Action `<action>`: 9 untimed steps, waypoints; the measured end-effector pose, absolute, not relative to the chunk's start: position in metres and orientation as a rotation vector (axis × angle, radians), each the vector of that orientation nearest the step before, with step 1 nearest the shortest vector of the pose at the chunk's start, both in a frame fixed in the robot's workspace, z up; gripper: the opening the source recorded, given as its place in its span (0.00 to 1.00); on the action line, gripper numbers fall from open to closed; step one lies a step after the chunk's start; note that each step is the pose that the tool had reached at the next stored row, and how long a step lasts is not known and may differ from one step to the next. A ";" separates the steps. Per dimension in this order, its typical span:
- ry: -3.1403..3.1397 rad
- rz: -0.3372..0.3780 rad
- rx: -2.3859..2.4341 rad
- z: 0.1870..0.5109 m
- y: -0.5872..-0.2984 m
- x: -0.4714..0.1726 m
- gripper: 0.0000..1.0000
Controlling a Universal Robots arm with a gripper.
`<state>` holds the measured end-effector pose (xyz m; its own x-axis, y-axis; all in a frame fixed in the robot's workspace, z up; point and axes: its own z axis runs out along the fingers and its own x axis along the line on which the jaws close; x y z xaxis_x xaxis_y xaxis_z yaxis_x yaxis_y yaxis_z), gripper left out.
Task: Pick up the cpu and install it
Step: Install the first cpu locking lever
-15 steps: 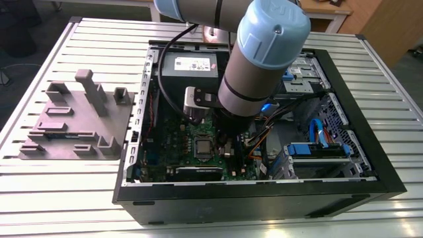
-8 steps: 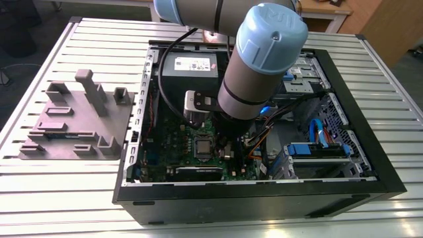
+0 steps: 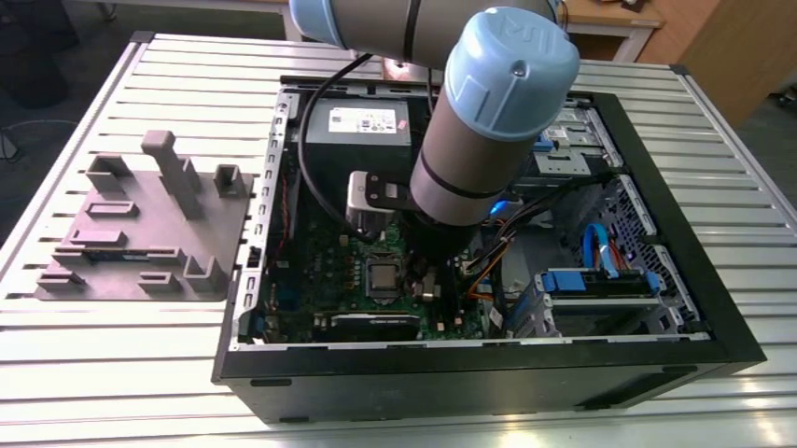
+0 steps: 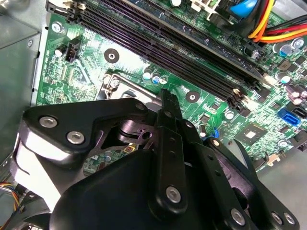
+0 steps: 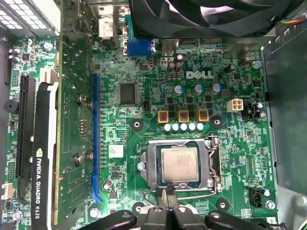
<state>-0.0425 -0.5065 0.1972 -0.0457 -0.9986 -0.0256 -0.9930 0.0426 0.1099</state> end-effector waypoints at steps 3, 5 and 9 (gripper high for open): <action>-2.226 -0.150 2.129 0.196 -0.507 -0.042 0.10; -2.226 -0.150 2.129 0.195 -0.507 -0.042 0.10; -2.226 -0.150 2.129 0.194 -0.507 -0.042 0.10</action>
